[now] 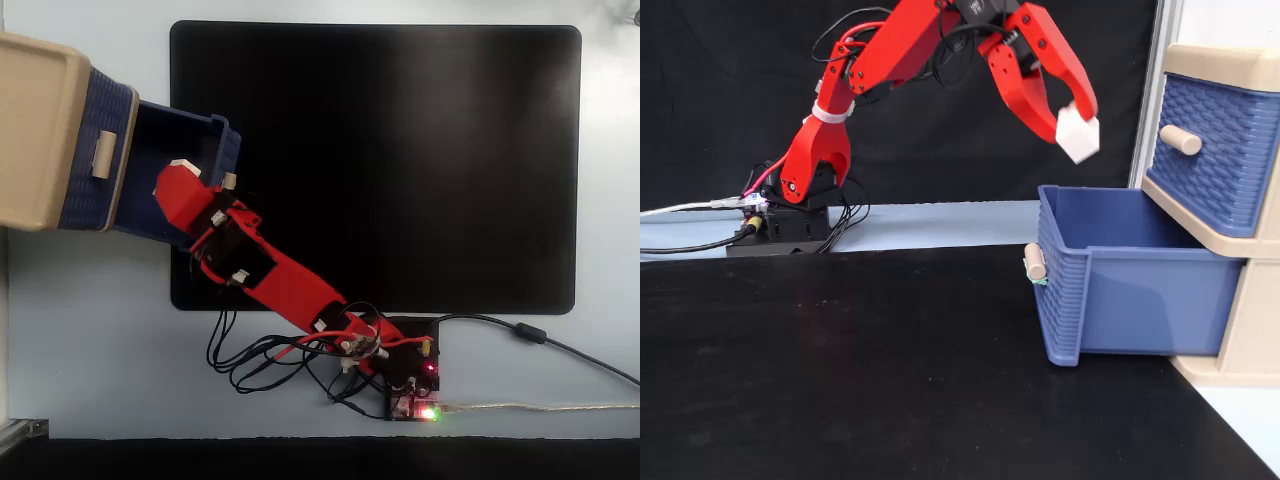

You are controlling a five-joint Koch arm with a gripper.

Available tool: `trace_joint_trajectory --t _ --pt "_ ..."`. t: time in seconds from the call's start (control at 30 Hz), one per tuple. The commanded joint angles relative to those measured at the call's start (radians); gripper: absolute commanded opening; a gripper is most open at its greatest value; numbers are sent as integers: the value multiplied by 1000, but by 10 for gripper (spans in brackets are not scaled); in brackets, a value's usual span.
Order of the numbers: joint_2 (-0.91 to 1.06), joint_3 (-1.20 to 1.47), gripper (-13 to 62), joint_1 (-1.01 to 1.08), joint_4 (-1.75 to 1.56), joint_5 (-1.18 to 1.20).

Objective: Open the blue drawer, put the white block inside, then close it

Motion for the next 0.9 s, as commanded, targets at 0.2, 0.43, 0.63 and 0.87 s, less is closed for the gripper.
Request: trace_joint_trajectory --t 0.2,0.43,0.63,0.87 --pt "38 -20 343 40 -2 -5" --pt "158 28 340 106 356 -598" --pt "110 268 340 126 284 -678" --pt "-34 282 339 52 138 -641"
